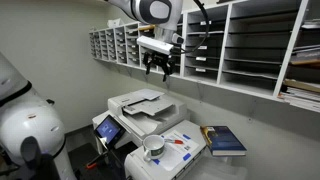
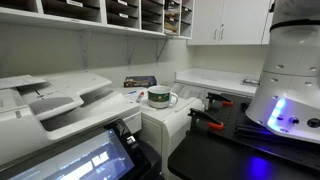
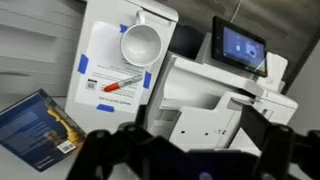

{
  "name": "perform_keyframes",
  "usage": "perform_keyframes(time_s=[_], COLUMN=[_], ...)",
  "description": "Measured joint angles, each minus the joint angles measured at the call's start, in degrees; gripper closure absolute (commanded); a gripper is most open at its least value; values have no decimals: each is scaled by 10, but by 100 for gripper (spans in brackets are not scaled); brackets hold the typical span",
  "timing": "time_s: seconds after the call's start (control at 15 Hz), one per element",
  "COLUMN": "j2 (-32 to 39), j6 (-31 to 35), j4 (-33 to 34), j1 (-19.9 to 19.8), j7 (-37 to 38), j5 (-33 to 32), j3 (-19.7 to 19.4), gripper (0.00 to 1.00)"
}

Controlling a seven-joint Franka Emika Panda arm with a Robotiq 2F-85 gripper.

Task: Move the mug to the right

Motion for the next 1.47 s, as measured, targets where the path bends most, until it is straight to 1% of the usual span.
perform_keyframes(time_s=[0.4, 0.6, 0.67, 0.93, 1.13, 1.27, 1.47], j2=[0, 12, 24, 96, 153, 188, 235], j6=[0, 25, 46, 177, 230, 259, 307], j4=[0, -15, -29, -103, -140, -157, -174], j1=[0, -11, -14, -25, -31, -39, -56], j7=[0, 0, 0, 1, 1, 1, 5], j5=[0, 1, 1, 1, -11, -32, -90], j3=[0, 5, 6, 19, 35, 45, 50], gripper=[0, 0, 0, 0, 0, 0, 0])
